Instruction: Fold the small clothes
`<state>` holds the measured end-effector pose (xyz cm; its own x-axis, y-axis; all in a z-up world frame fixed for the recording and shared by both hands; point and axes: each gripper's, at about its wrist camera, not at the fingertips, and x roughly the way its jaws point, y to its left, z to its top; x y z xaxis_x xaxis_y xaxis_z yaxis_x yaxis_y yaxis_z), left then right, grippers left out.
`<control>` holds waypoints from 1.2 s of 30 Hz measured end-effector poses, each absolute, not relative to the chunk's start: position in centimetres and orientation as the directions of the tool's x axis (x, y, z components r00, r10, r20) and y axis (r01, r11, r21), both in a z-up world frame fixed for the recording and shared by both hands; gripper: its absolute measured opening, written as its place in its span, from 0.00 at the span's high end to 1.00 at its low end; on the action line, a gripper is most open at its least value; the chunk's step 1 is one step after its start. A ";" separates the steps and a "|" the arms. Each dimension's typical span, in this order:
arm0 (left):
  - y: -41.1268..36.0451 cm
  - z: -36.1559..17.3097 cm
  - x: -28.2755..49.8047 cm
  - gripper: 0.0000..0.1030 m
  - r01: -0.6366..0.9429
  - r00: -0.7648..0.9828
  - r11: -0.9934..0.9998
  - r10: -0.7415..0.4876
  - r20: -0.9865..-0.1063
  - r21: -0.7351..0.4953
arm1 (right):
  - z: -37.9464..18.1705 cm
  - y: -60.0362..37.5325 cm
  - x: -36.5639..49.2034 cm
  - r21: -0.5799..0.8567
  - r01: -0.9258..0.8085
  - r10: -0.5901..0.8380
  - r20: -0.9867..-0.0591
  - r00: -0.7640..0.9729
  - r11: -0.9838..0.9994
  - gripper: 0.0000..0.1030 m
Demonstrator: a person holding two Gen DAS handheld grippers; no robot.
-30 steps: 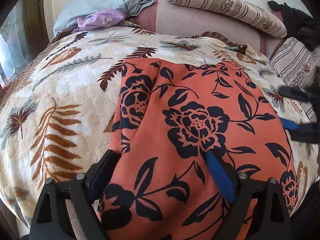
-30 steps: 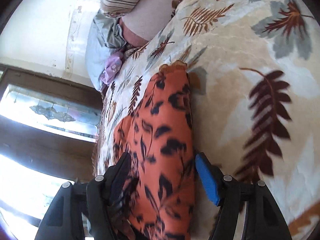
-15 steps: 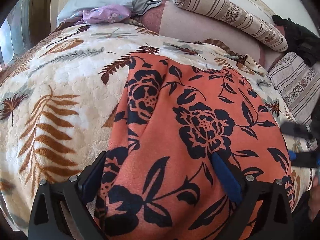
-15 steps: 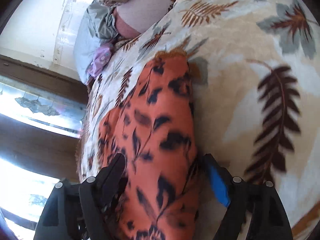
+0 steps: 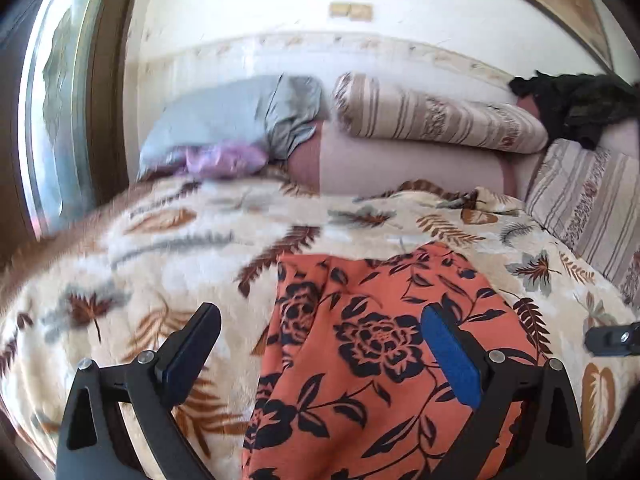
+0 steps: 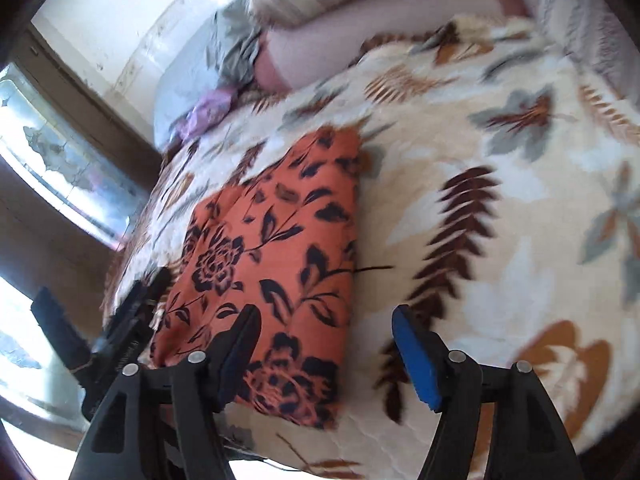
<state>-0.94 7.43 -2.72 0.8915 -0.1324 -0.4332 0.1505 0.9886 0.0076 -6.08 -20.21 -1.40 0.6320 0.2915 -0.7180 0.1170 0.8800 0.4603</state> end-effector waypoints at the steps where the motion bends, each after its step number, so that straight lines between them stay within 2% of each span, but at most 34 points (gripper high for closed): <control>1: 6.9 -3.1 -0.9 0.03 0.181 0.877 0.983 -0.152 -0.455 0.019 | -1.5 -20.9 -7.3 0.447 0.154 0.251 -0.718 0.649 0.881 0.28; 4: 5.8 -4.5 -0.5 0.03 0.244 0.823 0.969 -0.185 -0.536 0.040 | -2.9 -22.9 -10.2 0.434 0.259 0.170 -0.731 0.661 0.863 0.28; 6: 5.4 -4.8 -1.0 0.03 0.250 0.826 0.967 -0.189 -0.530 0.045 | -4.2 -23.6 -11.6 0.438 0.331 0.142 -0.755 0.640 0.836 0.28; 9: 4.8 -4.9 -1.8 0.03 0.227 0.862 0.970 -0.160 -0.481 0.084 | -3.9 -23.9 -13.4 0.423 0.338 0.114 -0.749 0.653 0.840 0.28; 13: 3.2 -4.0 -4.3 0.03 0.201 0.942 0.963 -0.139 -0.305 0.181 | -1.1 -22.5 -15.6 0.366 0.282 0.057 -0.692 0.720 0.887 0.28; 16: 2.6 -4.2 -4.7 0.03 0.169 0.955 0.956 -0.100 -0.278 0.239 | 0.9 -21.5 -17.4 0.312 0.227 0.029 -0.642 0.766 0.923 0.28; 21: 1.7 -3.7 -3.7 0.03 0.060 0.950 0.962 0.027 -0.310 0.266 | 3.9 -21.6 -21.2 0.291 0.135 0.053 -0.558 0.828 0.947 0.28; 22: 1.0 -2.8 -3.8 0.03 0.065 0.950 0.966 0.016 -0.311 0.249 | 4.5 -21.6 -22.0 0.289 0.109 0.067 -0.536 0.841 0.951 0.26; 23: 0.1 -2.2 -4.5 0.03 0.078 0.957 0.967 -0.004 -0.290 0.244 | 5.1 -21.7 -22.9 0.278 0.082 0.078 -0.519 0.851 0.957 0.19; 24: -1.1 -1.8 -5.2 0.03 0.099 0.966 0.958 -0.028 -0.257 0.270 | 5.7 -21.8 -23.6 0.264 0.065 0.081 -0.506 0.859 0.962 0.17; 27: -4.1 -1.9 -5.5 0.03 0.152 0.960 0.909 -0.044 -0.276 0.387 | 7.3 -22.6 -25.7 0.256 0.030 0.095 -0.462 0.882 0.966 0.17; 31: -5.1 -2.1 -5.1 0.03 0.123 0.958 0.893 0.007 -0.287 0.433 | 8.2 -24.2 -27.5 0.285 0.037 0.098 -0.444 0.891 0.958 0.17; 36: -5.1 -2.0 -3.7 0.03 0.067 0.947 0.907 0.073 -0.312 0.415 | 8.5 -25.6 -29.6 0.272 0.072 0.058 -0.442 0.895 0.959 0.17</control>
